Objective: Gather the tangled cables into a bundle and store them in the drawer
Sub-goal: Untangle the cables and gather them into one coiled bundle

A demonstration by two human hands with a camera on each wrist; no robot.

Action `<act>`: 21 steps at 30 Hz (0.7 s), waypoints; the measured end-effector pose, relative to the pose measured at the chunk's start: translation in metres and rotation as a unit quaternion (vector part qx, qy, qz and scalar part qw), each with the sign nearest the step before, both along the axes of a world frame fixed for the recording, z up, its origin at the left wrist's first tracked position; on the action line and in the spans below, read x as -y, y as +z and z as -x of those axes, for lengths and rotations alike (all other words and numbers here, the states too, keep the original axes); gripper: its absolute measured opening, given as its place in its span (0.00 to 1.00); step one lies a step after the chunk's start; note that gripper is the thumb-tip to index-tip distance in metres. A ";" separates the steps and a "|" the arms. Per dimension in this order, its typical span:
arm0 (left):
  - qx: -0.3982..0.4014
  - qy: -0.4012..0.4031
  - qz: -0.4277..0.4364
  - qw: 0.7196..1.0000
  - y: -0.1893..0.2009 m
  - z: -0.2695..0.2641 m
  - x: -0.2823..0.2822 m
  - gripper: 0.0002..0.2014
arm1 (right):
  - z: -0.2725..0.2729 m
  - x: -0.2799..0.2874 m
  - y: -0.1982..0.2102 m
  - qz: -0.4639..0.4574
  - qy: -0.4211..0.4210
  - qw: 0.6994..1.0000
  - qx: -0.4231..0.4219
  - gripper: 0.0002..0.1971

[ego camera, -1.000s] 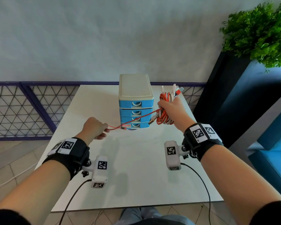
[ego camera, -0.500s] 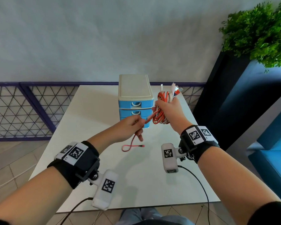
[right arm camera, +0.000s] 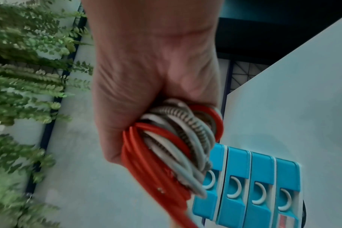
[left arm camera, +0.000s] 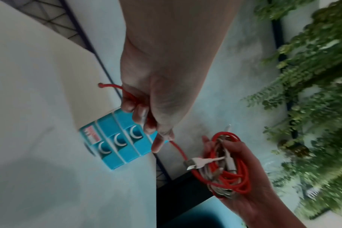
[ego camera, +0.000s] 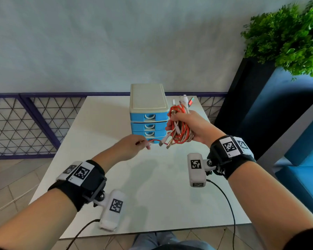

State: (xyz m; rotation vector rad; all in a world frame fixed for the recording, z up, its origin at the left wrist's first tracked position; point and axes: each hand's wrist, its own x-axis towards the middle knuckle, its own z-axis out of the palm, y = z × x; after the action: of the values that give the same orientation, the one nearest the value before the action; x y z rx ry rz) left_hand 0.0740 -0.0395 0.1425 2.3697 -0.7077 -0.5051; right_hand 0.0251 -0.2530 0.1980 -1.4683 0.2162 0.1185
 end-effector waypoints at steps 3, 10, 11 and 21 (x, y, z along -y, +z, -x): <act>0.103 -0.036 0.003 0.994 0.019 -0.002 0.007 0.12 | 0.000 -0.008 -0.003 0.087 0.016 0.996 -0.006 0.05; 0.217 0.046 0.187 0.957 0.032 -0.002 0.018 0.08 | 0.001 -0.029 -0.007 0.040 0.060 0.997 -0.024 0.08; 0.222 0.057 0.205 0.952 0.033 -0.002 0.018 0.08 | 0.001 -0.030 -0.008 0.025 0.067 0.997 -0.026 0.09; -0.197 0.119 0.156 0.961 0.032 -0.007 -0.001 0.17 | 0.003 -0.020 -0.015 0.067 -0.026 0.997 -0.022 0.05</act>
State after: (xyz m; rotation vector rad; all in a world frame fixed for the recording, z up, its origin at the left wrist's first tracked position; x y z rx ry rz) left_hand 0.0814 -0.0388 0.1749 1.9435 -0.2901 -0.6793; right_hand 0.0225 -0.2333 0.1832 -1.5934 0.3026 0.0956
